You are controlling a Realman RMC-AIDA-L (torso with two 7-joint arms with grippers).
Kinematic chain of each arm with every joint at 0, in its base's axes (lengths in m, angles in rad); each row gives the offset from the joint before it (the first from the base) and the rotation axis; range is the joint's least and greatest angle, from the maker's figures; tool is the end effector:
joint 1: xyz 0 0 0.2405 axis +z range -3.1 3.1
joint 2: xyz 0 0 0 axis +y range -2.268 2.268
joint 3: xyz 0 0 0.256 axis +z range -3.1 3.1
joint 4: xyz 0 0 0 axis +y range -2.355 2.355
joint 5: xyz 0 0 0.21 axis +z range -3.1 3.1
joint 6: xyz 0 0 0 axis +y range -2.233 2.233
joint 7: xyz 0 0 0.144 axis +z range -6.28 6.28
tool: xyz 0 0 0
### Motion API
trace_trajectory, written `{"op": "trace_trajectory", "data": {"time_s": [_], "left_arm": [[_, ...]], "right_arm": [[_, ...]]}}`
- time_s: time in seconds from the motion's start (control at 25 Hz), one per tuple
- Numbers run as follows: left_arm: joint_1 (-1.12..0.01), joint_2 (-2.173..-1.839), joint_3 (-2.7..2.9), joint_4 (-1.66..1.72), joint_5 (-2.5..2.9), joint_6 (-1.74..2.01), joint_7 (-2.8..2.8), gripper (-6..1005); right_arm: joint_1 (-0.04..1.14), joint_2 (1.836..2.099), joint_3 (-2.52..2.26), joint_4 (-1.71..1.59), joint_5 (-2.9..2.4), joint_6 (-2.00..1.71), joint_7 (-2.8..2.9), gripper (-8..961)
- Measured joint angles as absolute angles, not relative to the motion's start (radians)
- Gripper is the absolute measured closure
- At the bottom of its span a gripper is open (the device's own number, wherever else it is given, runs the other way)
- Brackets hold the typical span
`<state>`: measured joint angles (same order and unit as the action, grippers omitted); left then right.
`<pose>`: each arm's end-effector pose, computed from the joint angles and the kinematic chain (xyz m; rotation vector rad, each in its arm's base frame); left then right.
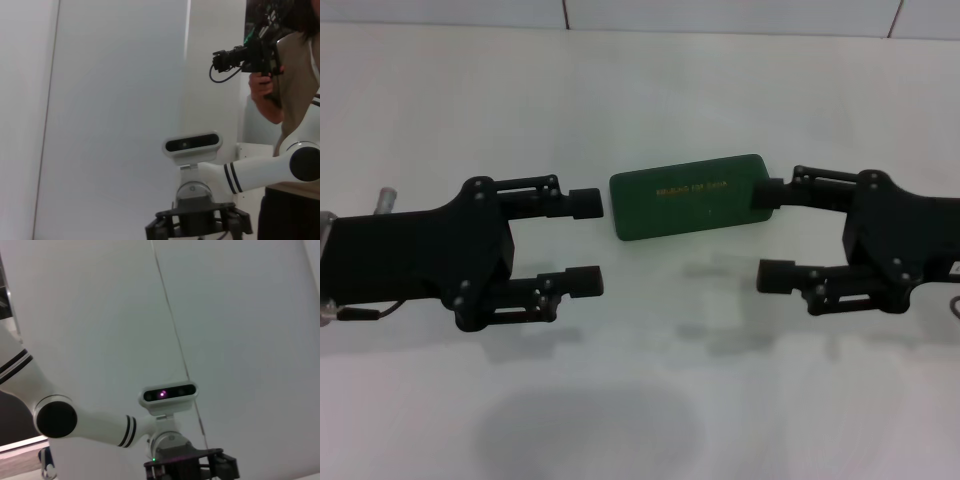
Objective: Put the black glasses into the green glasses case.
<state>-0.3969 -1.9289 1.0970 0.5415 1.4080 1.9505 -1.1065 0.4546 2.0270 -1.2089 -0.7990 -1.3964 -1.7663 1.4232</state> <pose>-0.2467 0.2645 0.0401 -2.8162 -0.1581 -1.2937 0.1817 0.2972 0.0096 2.8355 -0.2639 -1.1831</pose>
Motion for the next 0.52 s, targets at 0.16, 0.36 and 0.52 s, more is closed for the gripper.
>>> {"op": "trace_trajectory", "data": {"time_s": [0.16,0.36,0.52], "left_arm": [[-0.396,-1.931,1.086,0.541,1.424,1.951,-1.109,335],[-0.404,-1.932,1.065,0.526,1.428,1.951,-1.123,335],[-0.405,-1.934,1.060,0.524,1.433,1.951,-1.117,335]], "right_arm": [[0.458,2.028,-1.232,-0.796,-1.388,-1.762,1.423,155],[0.460,2.028,-1.242,-0.779,-1.385,-1.761,1.424,124],[0.461,2.028,-1.244,-0.777,-1.383,-1.764,1.424,124]]}}
